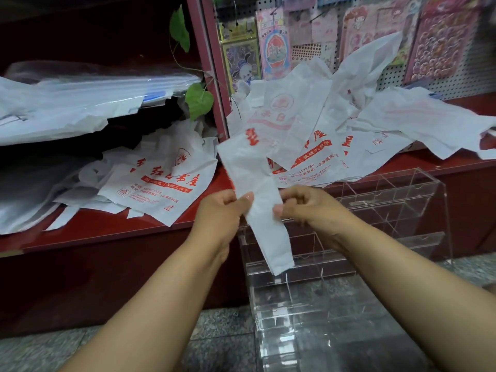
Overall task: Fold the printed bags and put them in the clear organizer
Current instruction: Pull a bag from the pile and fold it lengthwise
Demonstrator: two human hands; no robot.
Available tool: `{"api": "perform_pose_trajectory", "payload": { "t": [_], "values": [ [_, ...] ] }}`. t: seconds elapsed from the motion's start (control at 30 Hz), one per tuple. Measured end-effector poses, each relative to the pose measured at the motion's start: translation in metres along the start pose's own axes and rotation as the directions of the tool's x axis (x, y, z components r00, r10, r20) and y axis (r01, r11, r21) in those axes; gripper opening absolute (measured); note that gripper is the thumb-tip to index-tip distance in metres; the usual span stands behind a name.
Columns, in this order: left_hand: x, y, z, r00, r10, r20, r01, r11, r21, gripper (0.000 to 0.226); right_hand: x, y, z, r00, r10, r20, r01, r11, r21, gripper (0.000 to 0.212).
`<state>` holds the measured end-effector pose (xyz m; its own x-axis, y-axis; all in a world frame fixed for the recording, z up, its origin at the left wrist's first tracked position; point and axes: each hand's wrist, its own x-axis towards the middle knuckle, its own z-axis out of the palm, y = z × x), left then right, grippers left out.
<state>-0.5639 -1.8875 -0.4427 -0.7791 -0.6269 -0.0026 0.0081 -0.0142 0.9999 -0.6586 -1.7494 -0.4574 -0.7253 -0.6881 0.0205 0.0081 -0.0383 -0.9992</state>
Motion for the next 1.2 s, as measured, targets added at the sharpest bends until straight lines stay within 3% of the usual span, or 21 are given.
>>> {"api": "perform_pose_trajectory", "payload": {
  "t": [0.1,0.27,0.37,0.47,0.6,0.67,0.87,0.97,1.03,1.13,1.2],
  "values": [
    [0.002,0.004,-0.006,1.000,-0.005,-0.011,0.005,1.000,-0.022,0.011,-0.001,0.010,-0.003,0.989,0.053,0.140,-0.028,0.983,-0.180,0.012],
    [0.002,0.005,-0.006,0.999,-0.042,0.011,0.043,0.998,-0.044,0.014,0.002,0.021,-0.002,0.985,0.124,0.118,-0.096,0.970,-0.222,0.012],
    [0.000,0.003,-0.006,0.995,-0.084,0.048,0.084,0.996,-0.003,0.015,0.004,0.022,-0.004,0.983,0.107,0.153,-0.084,0.986,-0.146,0.005],
    [-0.002,-0.002,-0.006,0.990,-0.092,0.102,0.085,0.994,0.069,0.022,0.007,0.021,-0.008,0.984,0.107,0.143,-0.101,0.994,-0.050,0.018],
    [-0.003,-0.006,-0.007,0.988,-0.055,0.146,0.025,0.980,0.196,0.014,0.006,0.014,-0.011,0.949,0.150,0.276,-0.243,0.906,0.346,0.040],
    [-0.002,-0.009,-0.006,0.987,-0.031,0.155,-0.008,0.970,0.244,0.021,0.005,0.011,-0.009,0.953,0.138,0.270,-0.250,0.862,0.441,0.029],
    [-0.005,-0.010,-0.003,0.984,0.006,0.178,-0.059,0.955,0.291,0.015,0.002,0.011,-0.004,0.992,0.071,0.100,-0.084,0.988,0.132,0.024],
    [-0.006,-0.012,-0.002,0.988,0.003,0.152,-0.048,0.957,0.287,0.013,0.003,0.011,-0.005,0.999,-0.011,0.035,0.009,0.998,0.055,0.041],
    [-0.005,-0.011,-0.003,0.998,-0.012,0.057,-0.008,0.941,0.339,0.022,0.003,0.009,-0.006,0.999,-0.038,-0.019,0.038,0.999,-0.006,0.051],
    [-0.003,-0.003,-0.007,0.976,-0.216,0.020,0.199,0.929,0.311,0.024,0.003,0.009,-0.006,0.997,-0.077,-0.028,0.073,0.991,-0.116,0.066],
    [-0.005,0.005,-0.007,0.886,-0.449,0.121,0.434,0.892,0.127,0.027,0.003,0.010,-0.004,0.994,-0.105,0.001,0.104,0.977,-0.185,0.075]
  ]
}}
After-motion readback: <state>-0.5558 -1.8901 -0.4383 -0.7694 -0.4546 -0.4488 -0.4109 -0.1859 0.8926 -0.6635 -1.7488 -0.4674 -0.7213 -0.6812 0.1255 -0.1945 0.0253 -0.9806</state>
